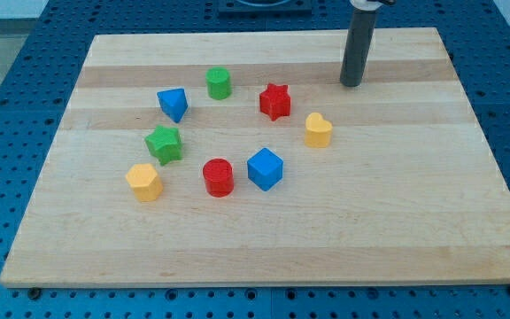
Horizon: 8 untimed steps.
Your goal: Place the yellow heart diagonally towards the top right of blue cube
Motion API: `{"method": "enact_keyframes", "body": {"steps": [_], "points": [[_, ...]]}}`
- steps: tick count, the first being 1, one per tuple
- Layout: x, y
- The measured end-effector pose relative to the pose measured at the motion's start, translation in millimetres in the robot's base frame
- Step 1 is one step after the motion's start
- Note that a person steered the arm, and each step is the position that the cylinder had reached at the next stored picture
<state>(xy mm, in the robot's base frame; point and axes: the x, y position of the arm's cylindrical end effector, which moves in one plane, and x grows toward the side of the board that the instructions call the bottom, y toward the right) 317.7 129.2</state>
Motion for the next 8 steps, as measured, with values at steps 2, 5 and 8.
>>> {"method": "enact_keyframes", "body": {"steps": [2, 5, 8], "points": [[29, 0], [113, -4], [111, -49]]}}
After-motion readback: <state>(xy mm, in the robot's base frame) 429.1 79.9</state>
